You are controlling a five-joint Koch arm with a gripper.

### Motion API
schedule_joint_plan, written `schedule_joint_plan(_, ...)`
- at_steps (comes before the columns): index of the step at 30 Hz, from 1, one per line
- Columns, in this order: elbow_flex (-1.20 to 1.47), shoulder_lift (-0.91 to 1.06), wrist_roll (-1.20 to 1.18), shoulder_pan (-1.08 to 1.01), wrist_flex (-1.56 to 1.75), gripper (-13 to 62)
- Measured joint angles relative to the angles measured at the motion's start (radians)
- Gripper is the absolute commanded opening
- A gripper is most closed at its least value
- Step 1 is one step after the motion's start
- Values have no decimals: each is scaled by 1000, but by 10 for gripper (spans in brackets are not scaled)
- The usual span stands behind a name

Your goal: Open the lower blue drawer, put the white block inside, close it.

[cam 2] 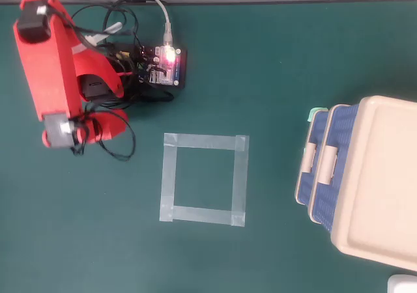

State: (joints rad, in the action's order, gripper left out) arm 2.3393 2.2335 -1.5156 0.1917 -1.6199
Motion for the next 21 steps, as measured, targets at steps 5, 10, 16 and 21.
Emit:
schedule_joint_plan(5,115,72,3,0,29,343)
schedule_joint_plan(10,115,74,3,0,29,345)
schedule_joint_plan(16,115,72,3,0,29,345)
schedule_joint_plan(21,115,72,3,0,29,345)
